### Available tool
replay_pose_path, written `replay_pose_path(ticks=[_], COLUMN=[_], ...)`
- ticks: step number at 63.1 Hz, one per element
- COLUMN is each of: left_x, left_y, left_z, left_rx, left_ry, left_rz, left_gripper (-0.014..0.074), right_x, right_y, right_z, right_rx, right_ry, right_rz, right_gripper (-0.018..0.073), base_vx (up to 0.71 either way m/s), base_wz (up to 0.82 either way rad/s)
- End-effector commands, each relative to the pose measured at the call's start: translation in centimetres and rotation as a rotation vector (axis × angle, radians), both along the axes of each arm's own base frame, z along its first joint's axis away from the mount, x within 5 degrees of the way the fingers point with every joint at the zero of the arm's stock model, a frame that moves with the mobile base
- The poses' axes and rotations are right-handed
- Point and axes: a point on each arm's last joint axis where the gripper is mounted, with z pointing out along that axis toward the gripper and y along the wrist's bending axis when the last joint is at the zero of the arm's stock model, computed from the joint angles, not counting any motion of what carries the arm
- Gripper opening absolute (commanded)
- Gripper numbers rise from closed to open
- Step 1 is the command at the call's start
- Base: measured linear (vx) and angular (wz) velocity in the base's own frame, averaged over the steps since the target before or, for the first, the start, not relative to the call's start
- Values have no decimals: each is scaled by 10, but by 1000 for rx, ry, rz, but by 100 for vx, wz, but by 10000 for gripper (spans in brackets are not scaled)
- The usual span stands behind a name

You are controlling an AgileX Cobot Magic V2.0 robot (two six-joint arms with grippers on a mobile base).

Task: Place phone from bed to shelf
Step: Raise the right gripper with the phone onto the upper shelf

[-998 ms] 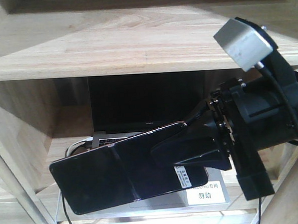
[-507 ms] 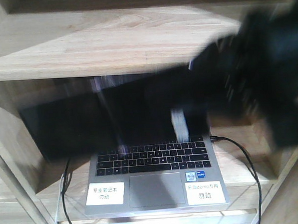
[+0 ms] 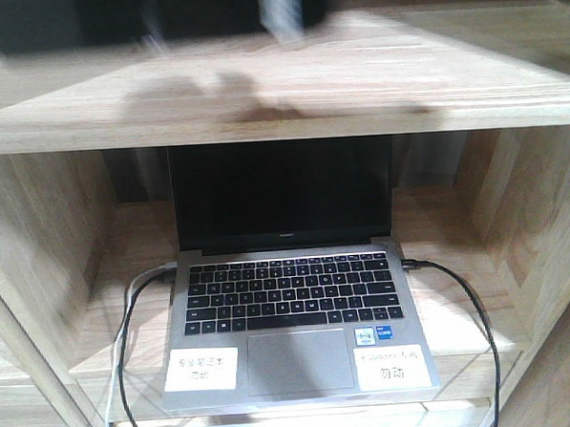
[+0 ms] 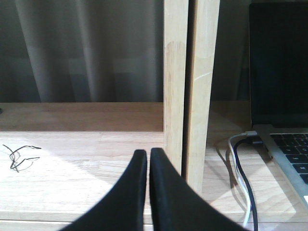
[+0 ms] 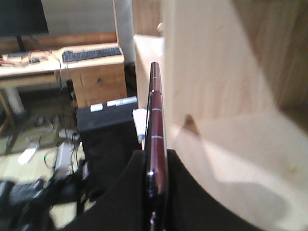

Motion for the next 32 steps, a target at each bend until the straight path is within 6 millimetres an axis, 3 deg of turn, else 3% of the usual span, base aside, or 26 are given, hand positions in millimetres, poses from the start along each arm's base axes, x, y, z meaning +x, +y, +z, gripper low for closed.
replay_pose_path(ticks=[1,13,32], left_x=[0,0,0], left_y=[0,0,0], left_z=[4,4,4], left_rx=[-5,-5,-5], left_ry=[-71,-71,-71], left_rz=[3,3,3], left_gripper=[1,1,1], right_x=[10,49,97], right_y=[3,22,68], right_z=[23,15,-20], right_rx=[148,179,224], right_ry=[-36,-15,39], right_rz=[-20,-16,-115], right_gripper=[-2,-2,-2], base_vx=[0,0,0], base_wz=[0,0,0])
